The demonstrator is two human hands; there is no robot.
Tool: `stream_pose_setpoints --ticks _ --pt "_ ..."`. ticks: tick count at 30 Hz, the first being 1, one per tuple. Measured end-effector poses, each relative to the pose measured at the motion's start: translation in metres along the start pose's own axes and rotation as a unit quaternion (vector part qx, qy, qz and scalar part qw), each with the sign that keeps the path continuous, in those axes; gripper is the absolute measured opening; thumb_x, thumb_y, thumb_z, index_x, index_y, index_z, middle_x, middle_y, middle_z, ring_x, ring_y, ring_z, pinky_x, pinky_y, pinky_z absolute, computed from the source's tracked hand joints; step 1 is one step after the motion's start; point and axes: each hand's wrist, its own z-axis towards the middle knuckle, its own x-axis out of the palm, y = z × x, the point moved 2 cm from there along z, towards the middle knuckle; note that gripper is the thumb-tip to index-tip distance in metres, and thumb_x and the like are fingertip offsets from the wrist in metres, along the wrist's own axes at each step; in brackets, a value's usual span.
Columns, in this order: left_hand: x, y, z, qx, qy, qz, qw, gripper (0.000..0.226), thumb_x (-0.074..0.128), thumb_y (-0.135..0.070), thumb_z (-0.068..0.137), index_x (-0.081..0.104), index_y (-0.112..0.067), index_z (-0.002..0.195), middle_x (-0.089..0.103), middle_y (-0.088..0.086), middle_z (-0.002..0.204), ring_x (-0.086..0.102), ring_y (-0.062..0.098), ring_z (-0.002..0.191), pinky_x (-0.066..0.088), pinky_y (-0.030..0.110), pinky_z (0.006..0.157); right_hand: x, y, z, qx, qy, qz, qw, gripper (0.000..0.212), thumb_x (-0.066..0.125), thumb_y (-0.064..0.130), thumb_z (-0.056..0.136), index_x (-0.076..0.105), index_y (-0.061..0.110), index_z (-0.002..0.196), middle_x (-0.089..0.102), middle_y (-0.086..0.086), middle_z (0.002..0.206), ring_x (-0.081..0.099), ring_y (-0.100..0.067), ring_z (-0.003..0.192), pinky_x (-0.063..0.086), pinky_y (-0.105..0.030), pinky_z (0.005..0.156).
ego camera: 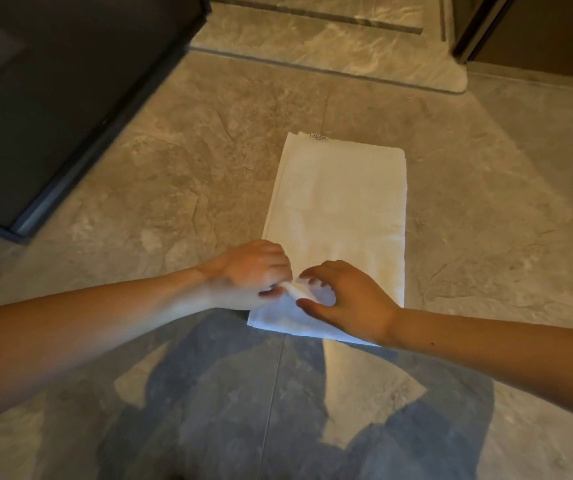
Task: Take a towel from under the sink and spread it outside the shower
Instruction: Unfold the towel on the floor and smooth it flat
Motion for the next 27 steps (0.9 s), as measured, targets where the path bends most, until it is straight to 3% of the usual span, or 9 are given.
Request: stream_pose_setpoints --ticks 3,7,10,12,15,18,22,25,27 --pt "-0.005 0.004 0.006 -0.018 -0.040 -0.060 0.997 0.009 0.070 -0.011 0.082 0.072 -0.007 0.090 0.068 0.007 0.090 0.061 0.027 0.090 0.049 0.037 0.079 0.006 0.009 0.002 0.006 -0.014 0.035 0.999 0.020 0.063 0.035 0.090 0.063 0.018 0.100 0.058 0.003 0.087 0.051 -0.014 0.077 0.045 -0.032 0.073" --pt "-0.018 0.016 0.013 -0.126 -0.085 -0.159 0.975 0.023 0.067 -0.032 0.085 0.069 -0.016 0.101 0.064 -0.004 0.100 0.059 0.013 0.095 0.048 0.028 0.081 0.003 0.004 0.006 0.043 -0.076 0.091 0.992 0.011 0.058 0.020 0.092 0.067 0.012 0.095 0.062 -0.005 0.087 0.055 -0.020 0.075 0.049 -0.039 0.073" --pt "-0.030 0.049 0.014 -0.300 -0.119 -0.229 0.918 0.020 0.057 -0.037 0.093 0.061 -0.024 0.107 0.068 -0.003 0.083 0.065 0.014 0.075 0.054 0.042 0.072 0.001 0.000 0.003 0.045 -0.098 0.104 0.989 0.013 0.060 0.023 0.092 0.066 0.016 0.099 0.062 -0.001 0.090 0.056 -0.017 0.077 0.052 -0.036 0.074" --pt "-0.025 0.070 0.015 -0.388 -0.045 -0.271 0.880 0.026 0.053 -0.036 0.096 0.053 -0.024 0.120 0.070 0.007 0.072 0.066 0.023 0.063 0.057 0.043 0.064 0.003 -0.002 -0.001 0.045 -0.105 0.118 0.986 0.012 0.060 0.026 0.092 0.065 0.019 0.100 0.061 0.002 0.090 0.056 -0.014 0.078 0.052 -0.035 0.075" --pt "-0.006 0.081 0.017 -0.458 0.082 -0.428 0.775 0.040 0.052 -0.032 0.099 0.036 -0.033 0.135 0.070 0.015 0.069 0.066 0.027 0.058 0.057 0.036 0.061 0.004 -0.001 -0.004 0.040 -0.103 0.140 0.984 0.010 0.059 0.030 0.093 0.064 0.024 0.100 0.059 0.006 0.091 0.056 -0.013 0.081 0.051 -0.033 0.076" --pt "0.004 0.080 0.020 -0.471 0.122 -0.495 0.720 0.043 0.056 -0.034 0.097 0.031 -0.045 0.131 0.069 0.020 0.087 0.068 0.033 0.070 0.060 0.044 0.076 0.002 -0.002 -0.008 0.042 -0.116 0.159 0.979 0.009 0.059 0.031 0.093 0.063 0.027 0.100 0.059 0.010 0.092 0.055 -0.010 0.083 0.050 -0.026 0.075" --pt "0.009 0.080 0.032 -0.412 0.052 -0.614 0.672 0.054 0.063 -0.020 0.092 0.037 -0.037 0.137 0.049 0.009 0.133 0.068 0.030 0.101 0.059 0.036 0.076 -0.004 -0.001 -0.011 0.044 -0.146 0.182 0.971 0.006 0.063 0.025 0.091 0.064 0.025 0.097 0.061 0.007 0.091 0.056 -0.011 0.082 0.050 -0.027 0.073" --pt "0.010 0.083 0.044 -0.397 0.001 -0.610 0.686 0.054 0.063 -0.011 0.092 0.041 -0.031 0.137 0.049 0.009 0.137 0.061 0.031 0.113 0.055 0.042 0.090 -0.009 -0.001 -0.013 0.047 -0.155 0.193 0.968 0.005 0.063 0.023 0.090 0.064 0.024 0.094 0.060 0.008 0.090 0.056 -0.012 0.082 0.049 -0.027 0.073" --pt "0.011 0.085 0.048 -0.400 0.000 -0.597 0.695 0.053 0.062 -0.008 0.091 0.044 -0.027 0.137 0.051 0.012 0.134 0.061 0.029 0.108 0.051 0.042 0.094 -0.012 -0.001 -0.012 0.057 -0.155 0.196 0.966 0.005 0.062 0.025 0.089 0.064 0.023 0.093 0.060 0.007 0.089 0.056 -0.012 0.081 0.050 -0.027 0.072"
